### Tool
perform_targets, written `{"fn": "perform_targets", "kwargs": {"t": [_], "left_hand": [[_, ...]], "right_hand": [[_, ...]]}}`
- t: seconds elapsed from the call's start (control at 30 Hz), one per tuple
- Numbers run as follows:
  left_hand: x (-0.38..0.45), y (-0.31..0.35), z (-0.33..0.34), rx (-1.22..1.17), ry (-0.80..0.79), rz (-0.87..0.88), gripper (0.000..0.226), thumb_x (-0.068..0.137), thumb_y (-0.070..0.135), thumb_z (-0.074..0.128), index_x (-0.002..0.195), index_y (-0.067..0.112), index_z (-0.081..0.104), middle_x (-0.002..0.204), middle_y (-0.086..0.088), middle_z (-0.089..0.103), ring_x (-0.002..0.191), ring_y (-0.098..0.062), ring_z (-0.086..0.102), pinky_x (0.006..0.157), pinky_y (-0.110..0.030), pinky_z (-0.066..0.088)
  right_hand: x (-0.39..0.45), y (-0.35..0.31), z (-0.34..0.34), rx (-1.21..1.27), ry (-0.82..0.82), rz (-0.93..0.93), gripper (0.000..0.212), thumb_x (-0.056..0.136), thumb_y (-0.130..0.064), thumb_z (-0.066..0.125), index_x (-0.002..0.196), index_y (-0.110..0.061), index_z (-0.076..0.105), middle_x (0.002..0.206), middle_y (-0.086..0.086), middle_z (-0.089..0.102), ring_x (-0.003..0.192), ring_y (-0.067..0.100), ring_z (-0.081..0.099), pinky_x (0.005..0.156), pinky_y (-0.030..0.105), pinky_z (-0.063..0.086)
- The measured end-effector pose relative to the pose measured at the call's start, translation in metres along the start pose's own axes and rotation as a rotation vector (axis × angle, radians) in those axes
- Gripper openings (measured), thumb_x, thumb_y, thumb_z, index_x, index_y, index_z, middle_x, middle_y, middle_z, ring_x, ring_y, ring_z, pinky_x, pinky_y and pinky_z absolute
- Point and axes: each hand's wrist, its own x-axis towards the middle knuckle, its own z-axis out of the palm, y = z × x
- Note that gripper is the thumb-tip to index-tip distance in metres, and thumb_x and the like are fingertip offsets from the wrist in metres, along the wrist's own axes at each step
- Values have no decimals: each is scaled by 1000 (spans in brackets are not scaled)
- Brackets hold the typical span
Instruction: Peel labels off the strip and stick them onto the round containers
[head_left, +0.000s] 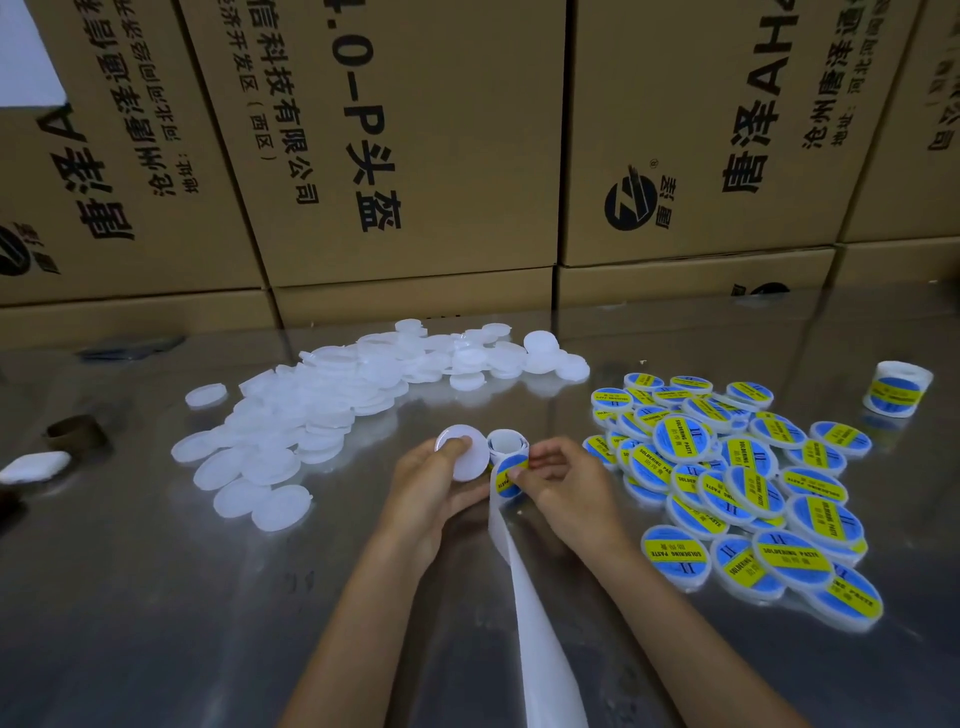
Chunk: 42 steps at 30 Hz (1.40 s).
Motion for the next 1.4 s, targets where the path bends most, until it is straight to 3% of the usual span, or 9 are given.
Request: {"fn": "perform_targets", "kwargs": {"t": [0.37,0.53,0.6,0.7,0.77,0.9,1.03,1.17,1.4], "left_hand": [[-1,-1,3,42,11,15,12,99,9,56,102,7,67,108,-17,72,101,-33,72,65,-32,62],[-1,-1,1,51,-30,43,24,101,9,53,119,-2,64,119,-20,70,114,-35,66,87,-43,59],[-1,0,1,49,-31,47,25,101,9,52,120,-3,64,120,-21,69,115,-36,65,90,-45,57],[0,0,0,51,-34,55,27,101,9,52,122,-4,63,122,-22,68,116,-36,65,94,-48,56],[1,-1,-2,41,-19,51,28,101,10,53,123,-4,62,123,-23,67,115,-37,65,95,-51,56],[3,2,-3,-16,34,59,27,99,8,57,122,-6,62,114,-19,69,97,-28,71,81,-39,60],[-2,7,0,-25,-23,116,17,98,1,58,111,4,66,119,-20,67,90,-28,74,72,-32,62],[-13,9,8,-13,-123,188,31,93,-2,63,116,18,72,115,-13,70,94,-28,74,68,-32,62],[-21,11,20,-46,-237,129,26,101,9,52,120,13,69,110,-13,75,96,-28,74,71,-32,61]], "right_hand": [[-3,1,-4,-113,51,-27,29,75,-19,83,62,-19,57,69,0,69,72,19,67,72,38,55],[-6,-3,-15,-130,-149,-42,27,73,-8,76,58,-19,57,85,7,74,84,24,69,81,40,54],[-7,-7,-20,-98,-254,-29,31,73,-2,75,57,-20,57,86,15,71,78,21,64,78,41,53],[-11,-16,-30,-70,-430,2,30,77,-3,74,60,-18,56,73,2,60,70,11,49,66,19,41],[-14,-21,-36,-57,-482,19,29,79,-4,73,62,-18,55,75,-1,57,74,10,47,67,19,38],[-12,-34,-44,-1,-277,37,20,81,-7,70,67,-15,58,93,0,67,83,6,57,73,17,42],[-7,-45,-54,202,-86,33,18,84,-7,68,74,-11,53,73,4,52,74,14,47,69,26,40],[-12,-55,-50,468,-160,52,16,87,-4,68,82,-10,54,81,7,71,72,19,65,60,24,48],[-20,-51,-33,387,-178,-26,23,86,-7,73,80,-11,51,66,2,69,52,11,61,48,15,43]]}}
